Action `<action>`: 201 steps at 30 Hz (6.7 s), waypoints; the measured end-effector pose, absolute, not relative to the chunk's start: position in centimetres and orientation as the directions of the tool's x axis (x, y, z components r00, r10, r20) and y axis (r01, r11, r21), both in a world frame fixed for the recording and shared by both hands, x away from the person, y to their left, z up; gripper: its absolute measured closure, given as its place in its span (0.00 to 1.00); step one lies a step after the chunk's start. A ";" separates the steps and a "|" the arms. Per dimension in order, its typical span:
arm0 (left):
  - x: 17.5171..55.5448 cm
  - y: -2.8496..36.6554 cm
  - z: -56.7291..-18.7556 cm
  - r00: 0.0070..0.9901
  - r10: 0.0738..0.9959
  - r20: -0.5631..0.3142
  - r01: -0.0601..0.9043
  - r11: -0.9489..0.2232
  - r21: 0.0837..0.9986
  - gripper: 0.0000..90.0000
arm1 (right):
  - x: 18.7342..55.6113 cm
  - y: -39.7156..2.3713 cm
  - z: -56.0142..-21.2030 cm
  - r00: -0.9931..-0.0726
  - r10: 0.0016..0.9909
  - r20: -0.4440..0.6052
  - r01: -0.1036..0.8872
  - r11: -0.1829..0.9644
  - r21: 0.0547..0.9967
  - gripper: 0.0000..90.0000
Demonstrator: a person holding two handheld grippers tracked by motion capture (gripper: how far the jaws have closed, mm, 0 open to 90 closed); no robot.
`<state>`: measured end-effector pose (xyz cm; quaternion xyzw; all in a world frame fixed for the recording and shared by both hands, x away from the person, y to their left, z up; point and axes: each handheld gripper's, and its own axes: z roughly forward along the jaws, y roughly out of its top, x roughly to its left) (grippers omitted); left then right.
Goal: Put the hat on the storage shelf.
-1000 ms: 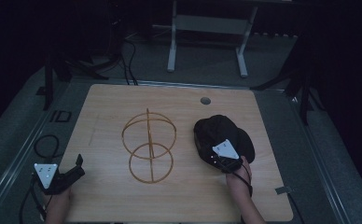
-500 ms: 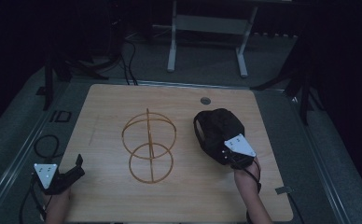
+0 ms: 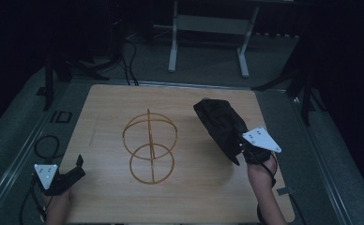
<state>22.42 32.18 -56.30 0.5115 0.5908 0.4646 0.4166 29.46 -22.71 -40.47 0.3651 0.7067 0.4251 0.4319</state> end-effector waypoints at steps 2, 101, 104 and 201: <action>22.4 32.2 -56.3 -0.130 0.991 -0.017 0.218 0.045 0.975 0.02 | 29.4 -22.7 -39.8 -0.362 0.882 -0.302 0.137 0.370 0.919 0.98; 22.4 32.2 -56.3 -0.114 0.993 -0.008 0.220 0.033 0.975 0.02 | 26.9 -3.1 -36.4 -0.779 0.552 -0.297 0.000 0.474 0.881 0.73; 22.4 32.2 -56.3 -0.112 0.994 -0.006 0.220 0.031 0.975 0.02 | 26.9 -3.0 -36.8 -0.775 0.557 -0.299 -0.001 0.471 0.882 0.69; 22.4 32.0 -56.3 -0.115 0.993 0.000 0.220 0.025 0.975 0.02 | 32.3 -26.6 -44.9 -0.502 0.859 -0.101 0.302 0.284 0.910 0.15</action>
